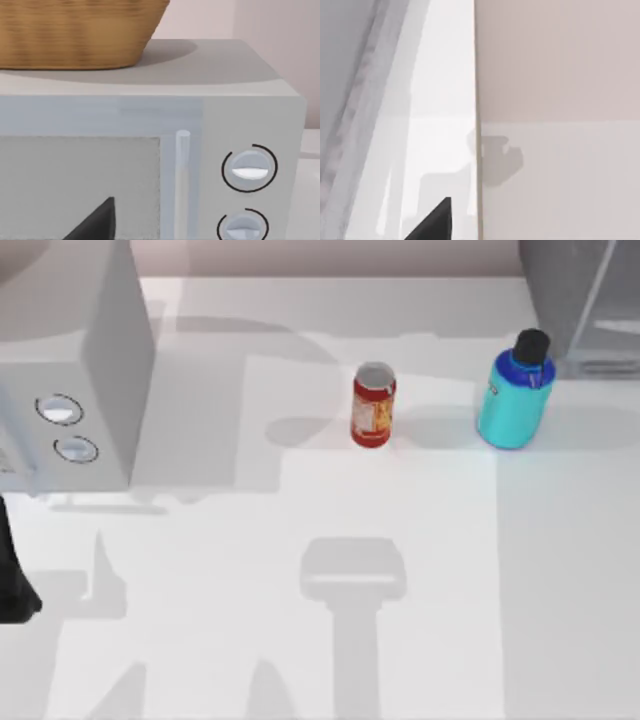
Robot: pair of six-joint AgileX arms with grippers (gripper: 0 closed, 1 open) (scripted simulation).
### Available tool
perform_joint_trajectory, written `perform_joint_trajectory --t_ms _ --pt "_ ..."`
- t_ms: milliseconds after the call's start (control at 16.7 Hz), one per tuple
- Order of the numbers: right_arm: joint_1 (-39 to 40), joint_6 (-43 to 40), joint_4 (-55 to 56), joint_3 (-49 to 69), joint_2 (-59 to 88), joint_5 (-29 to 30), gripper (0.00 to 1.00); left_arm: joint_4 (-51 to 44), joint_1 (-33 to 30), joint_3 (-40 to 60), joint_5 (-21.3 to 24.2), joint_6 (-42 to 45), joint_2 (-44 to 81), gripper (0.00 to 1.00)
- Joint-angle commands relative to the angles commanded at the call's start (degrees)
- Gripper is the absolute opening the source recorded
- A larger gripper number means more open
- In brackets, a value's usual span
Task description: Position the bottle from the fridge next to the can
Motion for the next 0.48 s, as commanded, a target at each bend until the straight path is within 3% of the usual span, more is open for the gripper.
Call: perform_joint_trajectory --t_ms 240,480 --pt "8.2 11.3 10.7 -0.4 -0.2 1.8 1.00 0.0 0.0 0.0 0.0 0.0 0.0 1.00" --pt "9.9 13.4 12.8 -0.5 -0.3 2.2 1.00 0.0 0.0 0.0 0.0 0.0 0.0 1.00"
